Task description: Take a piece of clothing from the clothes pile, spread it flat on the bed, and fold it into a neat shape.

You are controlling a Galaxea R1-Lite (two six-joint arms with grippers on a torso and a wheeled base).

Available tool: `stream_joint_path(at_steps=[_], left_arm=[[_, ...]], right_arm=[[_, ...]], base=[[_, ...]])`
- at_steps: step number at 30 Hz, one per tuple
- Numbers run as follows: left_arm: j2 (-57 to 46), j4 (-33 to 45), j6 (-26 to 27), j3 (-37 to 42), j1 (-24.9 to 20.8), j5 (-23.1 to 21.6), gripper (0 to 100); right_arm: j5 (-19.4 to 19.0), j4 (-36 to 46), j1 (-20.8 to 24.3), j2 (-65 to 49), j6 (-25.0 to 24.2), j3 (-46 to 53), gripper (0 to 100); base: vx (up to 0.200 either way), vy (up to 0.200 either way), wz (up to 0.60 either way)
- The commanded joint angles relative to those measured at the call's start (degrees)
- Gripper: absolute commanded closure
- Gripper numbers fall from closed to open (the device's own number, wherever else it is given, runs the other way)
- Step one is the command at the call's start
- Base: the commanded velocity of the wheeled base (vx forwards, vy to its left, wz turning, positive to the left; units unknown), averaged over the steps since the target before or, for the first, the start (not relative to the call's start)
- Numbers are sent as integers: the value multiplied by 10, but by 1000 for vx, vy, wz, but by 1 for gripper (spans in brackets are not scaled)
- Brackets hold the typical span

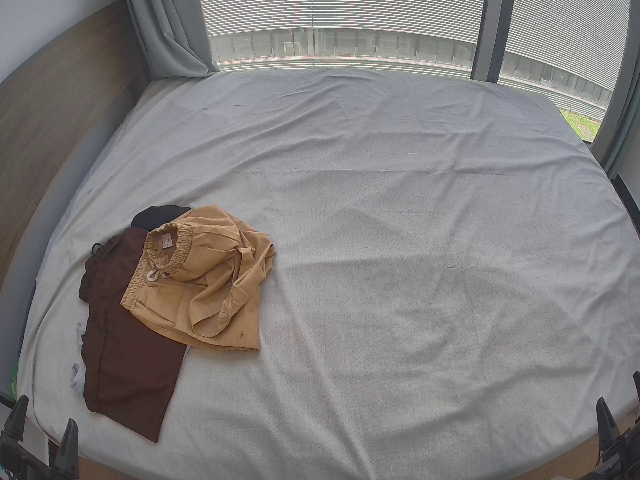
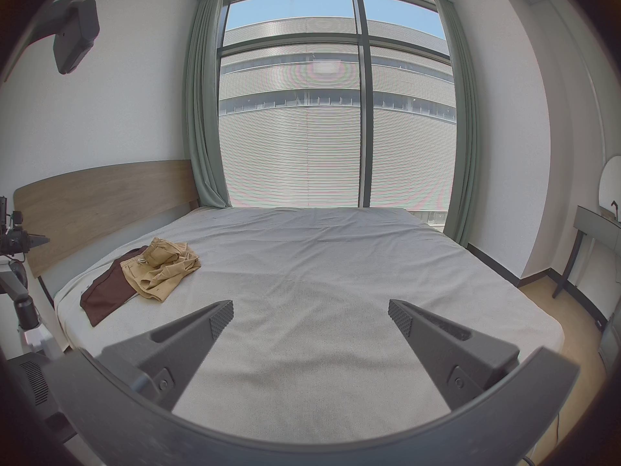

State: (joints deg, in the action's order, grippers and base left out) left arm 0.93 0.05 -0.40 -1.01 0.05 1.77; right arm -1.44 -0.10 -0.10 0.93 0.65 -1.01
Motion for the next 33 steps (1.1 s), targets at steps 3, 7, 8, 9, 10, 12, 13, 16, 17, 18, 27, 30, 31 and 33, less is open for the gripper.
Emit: stream_joint_path(at_steps=[3,7,8,9,10,12,13,16,17,18,27,30,31,33], left_arm=[[-9,-1,-14,10,0,1,0],[-9,-2,-14,10,0,1,0],[-9,-1,-14,10,0,1,0],[-9,-2,-14,10,0,1,0],[-9,-2,-14,10,0,1,0],[-9,-2,-13,10,0,0,0],[-9,-2,-13,10,0,0,0],[-9,-4,-10,10,0,-1,0],[-9,-5,-8,10,0,-1,0],[-9,-5,-8,10,0,-1,0],[97,-88,-27,-106,-15,-4,0],[128,-95,-29,-106,-30,-5,0],[145,-101,-33,-107,-34,-5,0],[153,-106,-35,-108,-36,-5,0]], right_arm=[[-1,0,0,-4,1,10,0],[-1,0,0,-4,1,10,0],[-1,0,0,-4,1,10,0],[-1,0,0,-4,0,10,0],[-1,0,0,-4,1,10,0],[-1,0,0,-4,0,10,0],[-1,0,0,-4,0,10,0],[-1,0,0,-4,0,10,0],[-1,0,0,-4,0,10,0],[-1,0,0,-4,-1,10,0],[0,0,0,-4,0,10,0],[0,0,1,-4,-1,10,0],[0,0,1,-4,-1,10,0],[0,0,1,-4,-1,10,0]], base=[[0,0,0],[0,0,0],[0,0,0],[0,0,0],[0,0,0],[0,0,0],[0,0,0],[0,0,0],[0,0,0],[0,0,0],[0,0,0],[0,0,0],[0,0,0],[0,0,0]])
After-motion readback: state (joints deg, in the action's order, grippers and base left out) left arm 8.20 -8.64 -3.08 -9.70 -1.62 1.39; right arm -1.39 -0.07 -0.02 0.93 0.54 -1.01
